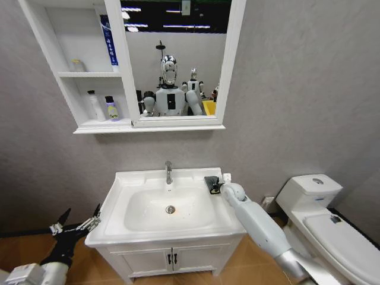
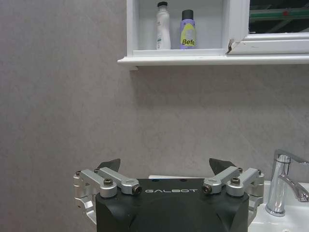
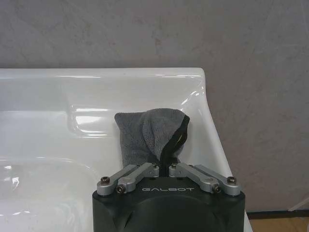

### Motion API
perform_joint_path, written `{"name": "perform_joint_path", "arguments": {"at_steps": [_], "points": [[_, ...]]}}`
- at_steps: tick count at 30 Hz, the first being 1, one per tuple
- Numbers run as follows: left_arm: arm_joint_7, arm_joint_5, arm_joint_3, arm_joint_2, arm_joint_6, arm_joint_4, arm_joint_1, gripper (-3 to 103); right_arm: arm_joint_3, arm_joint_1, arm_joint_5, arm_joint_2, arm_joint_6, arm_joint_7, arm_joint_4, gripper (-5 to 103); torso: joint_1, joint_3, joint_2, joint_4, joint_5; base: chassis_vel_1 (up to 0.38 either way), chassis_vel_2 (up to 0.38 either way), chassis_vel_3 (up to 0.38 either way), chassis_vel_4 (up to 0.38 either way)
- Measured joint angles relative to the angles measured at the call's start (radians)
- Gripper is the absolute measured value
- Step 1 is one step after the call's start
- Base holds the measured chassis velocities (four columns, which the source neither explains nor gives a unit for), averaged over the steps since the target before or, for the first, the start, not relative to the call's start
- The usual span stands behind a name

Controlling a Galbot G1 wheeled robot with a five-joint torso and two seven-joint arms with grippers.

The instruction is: Move facial cleanser and shampoo from washbasin to cabinet, then wipe washbasin with towel.

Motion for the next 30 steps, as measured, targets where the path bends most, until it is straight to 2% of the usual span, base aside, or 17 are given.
{"name": "perform_joint_path", "arguments": {"at_steps": [7,9,10,13,17,18,19,23,30], "points": [[0.0,0.0,0.0,0.0,0.0,0.0,0.0,100,-0.008,-0.025,0.034,-0.017,0.0,0.056,0.09,3,0.0,0.0,0.0,-0.0002,-0.0002,0.0,0.0,0.0,0.0],[0.0,0.0,0.0,0.0,0.0,0.0,0.0,100,-0.026,-0.035,0.074,-0.017,0.0,0.117,0.148,3,0.0,0.0,0.0,0.0,-0.0001,0.0,0.0,0.0,0.0],[0.0,0.0,0.0,0.0,0.0,0.0,0.0,100,-0.026,-0.035,0.074,-0.017,0.0,0.117,0.148,3,0.0,0.0,0.0,0.0,-0.0001,0.0,0.0,0.0,0.0],[0.0,0.0,0.0,0.0,0.0,0.0,0.0,100,-0.071,-0.066,0.128,-0.009,0.0,0.226,0.243,3,0.0,0.0,0.0,0.0,-0.0003,0.0,0.0,0.0,0.0],[0.0,0.0,0.0,0.0,0.0,0.0,0.0,100,-0.097,-0.082,0.148,0.003,0.0,0.274,0.274,3,0.0,0.0,0.0,0.0001,-0.0002,0.0,0.0,0.0,0.0],[0.0,0.0,0.0,0.0,0.0,0.0,0.0,100,-0.132,-0.102,0.164,0.026,0.0,0.337,0.296,3,0.0,0.0,0.0,0.0001,-0.0003,0.0,0.0,0.0,0.0],[0.0,0.0,0.0,0.0,0.0,0.0,0.0,100,-0.148,-0.112,0.171,0.04,0.0,0.361,0.301,3,0.0,0.0,0.0,0.0,-0.0001,0.0,0.0,0.0,0.0],[0.0,0.0,0.0,0.0,0.0,0.0,0.0,100,-0.181,-0.135,0.17,0.079,0.0,0.39,0.292,3,0.0,0.0,0.0,0.0001,-0.0002,0.0,0.0,0.0,0.0],[0.0,0.0,0.0,0.0,0.0,0.0,0.0,100,-0.183,-0.141,0.139,0.113,0.0,0.374,0.225,3,0.0,0.0,0.0,0.0001,-0.0001,0.0,0.0,0.0,0.0]]}}
